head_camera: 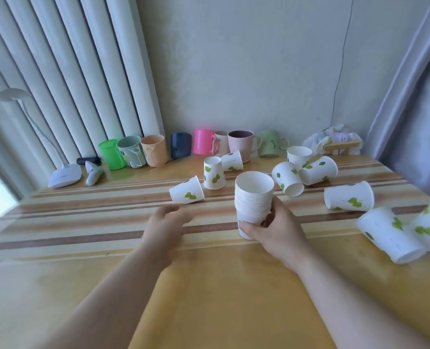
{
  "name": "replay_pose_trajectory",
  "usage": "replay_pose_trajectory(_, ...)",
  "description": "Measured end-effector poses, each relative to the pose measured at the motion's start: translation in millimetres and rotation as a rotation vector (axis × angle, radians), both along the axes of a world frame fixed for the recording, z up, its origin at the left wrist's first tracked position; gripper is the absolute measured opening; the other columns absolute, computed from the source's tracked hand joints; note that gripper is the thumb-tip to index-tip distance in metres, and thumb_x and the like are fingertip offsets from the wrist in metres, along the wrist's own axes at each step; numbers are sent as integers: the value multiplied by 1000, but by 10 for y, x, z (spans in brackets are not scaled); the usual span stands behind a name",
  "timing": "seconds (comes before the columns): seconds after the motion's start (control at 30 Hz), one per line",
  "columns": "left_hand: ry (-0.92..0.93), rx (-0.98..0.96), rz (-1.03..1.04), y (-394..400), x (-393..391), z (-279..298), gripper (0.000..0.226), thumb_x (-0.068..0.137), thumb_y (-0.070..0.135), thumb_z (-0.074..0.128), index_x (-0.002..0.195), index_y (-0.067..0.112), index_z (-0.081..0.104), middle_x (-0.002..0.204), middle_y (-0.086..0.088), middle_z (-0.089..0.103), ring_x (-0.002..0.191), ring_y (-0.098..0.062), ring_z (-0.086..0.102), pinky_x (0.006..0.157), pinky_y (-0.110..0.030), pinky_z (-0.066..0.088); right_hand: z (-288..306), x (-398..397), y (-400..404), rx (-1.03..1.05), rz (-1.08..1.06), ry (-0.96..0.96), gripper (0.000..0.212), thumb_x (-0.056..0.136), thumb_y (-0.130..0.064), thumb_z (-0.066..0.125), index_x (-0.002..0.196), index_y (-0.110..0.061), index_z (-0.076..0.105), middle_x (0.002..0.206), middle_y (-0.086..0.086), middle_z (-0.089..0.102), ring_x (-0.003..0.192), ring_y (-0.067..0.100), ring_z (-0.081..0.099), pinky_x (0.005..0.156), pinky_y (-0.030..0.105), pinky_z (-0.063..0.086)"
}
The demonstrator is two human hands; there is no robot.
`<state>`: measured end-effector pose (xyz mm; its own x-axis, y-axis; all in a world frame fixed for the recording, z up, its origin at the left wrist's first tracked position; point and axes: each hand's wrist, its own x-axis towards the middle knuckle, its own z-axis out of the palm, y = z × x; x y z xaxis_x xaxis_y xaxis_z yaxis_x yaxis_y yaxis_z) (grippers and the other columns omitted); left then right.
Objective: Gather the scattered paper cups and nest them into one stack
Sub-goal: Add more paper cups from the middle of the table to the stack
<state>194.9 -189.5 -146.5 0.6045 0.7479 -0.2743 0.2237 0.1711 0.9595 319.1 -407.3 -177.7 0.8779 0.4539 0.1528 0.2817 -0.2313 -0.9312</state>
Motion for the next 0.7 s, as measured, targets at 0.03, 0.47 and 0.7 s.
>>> replay_pose_trajectory(0.03,8,-138,59,66,28,122,24,92,19,79,112,21,65,90,-1,56,67,-17,46,64,-31,44,-4,-18,-4,-3,23,-11,51,69,-43,90,113,-44,63,101,-13,77,90,10,71,79,36,63)
replay_pose_trajectory(0.47,629,1189,-447,271,683,166,93,90,56,73,165,55,17,170,4,39,155,-35,33,121,-56,31,-15,5,-42,7,98,-17,51,72,-51,87,114,-52,58,103,-21,73,91,1,67,82,32,61)
replay_pose_trajectory(0.7,-180,272,-177,-26,737,454,77,91,29,86,153,33,42,130,-13,71,100,-23,74,82,-37,59,-14,7,-38,-2,85,-22,53,73,-50,87,116,-52,58,107,-17,73,94,2,66,85,35,61)
